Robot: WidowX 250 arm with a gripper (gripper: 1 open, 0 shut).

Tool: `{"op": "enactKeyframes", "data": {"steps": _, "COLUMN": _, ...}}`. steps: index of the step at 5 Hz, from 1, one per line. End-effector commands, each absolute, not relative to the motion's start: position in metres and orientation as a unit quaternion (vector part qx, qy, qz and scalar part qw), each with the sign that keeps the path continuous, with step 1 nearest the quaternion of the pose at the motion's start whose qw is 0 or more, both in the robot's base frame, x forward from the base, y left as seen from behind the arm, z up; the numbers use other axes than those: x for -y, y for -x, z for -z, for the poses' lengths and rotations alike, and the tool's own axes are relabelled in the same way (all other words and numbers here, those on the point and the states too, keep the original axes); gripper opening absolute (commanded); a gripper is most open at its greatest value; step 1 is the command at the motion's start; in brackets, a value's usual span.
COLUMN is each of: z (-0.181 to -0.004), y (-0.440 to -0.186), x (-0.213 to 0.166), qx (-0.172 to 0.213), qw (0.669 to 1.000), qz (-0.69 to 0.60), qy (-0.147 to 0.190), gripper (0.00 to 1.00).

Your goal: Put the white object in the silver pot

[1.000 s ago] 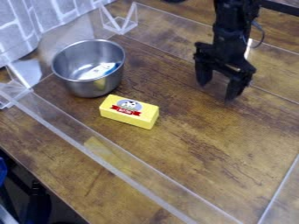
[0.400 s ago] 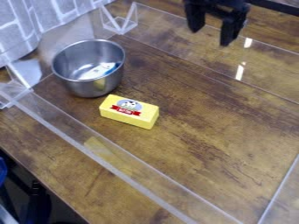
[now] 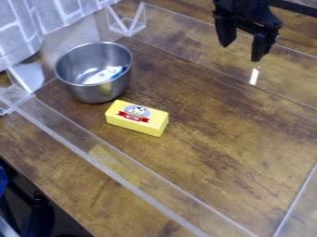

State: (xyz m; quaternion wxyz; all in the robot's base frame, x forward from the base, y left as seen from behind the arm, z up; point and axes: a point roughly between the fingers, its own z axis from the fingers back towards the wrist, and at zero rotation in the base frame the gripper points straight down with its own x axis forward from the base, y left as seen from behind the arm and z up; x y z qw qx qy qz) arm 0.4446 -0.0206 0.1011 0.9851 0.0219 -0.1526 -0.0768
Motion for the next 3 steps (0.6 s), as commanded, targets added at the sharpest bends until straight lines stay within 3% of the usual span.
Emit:
{"op": "enactKeyframes", "data": {"steps": 1, "z": -0.115, "y": -0.444, "x": 0.028, "qx": 0.181, "qw": 0.98, "qz": 0.085, "qy": -0.021, "gripper": 1.0}}
{"op": "enactKeyframes", "data": {"steps": 3, "z": -0.094, "y": -0.444, "x": 0.043, "qx": 0.176, "qw": 0.979, "qz": 0.099, "qy": -0.018, "gripper": 1.0}}
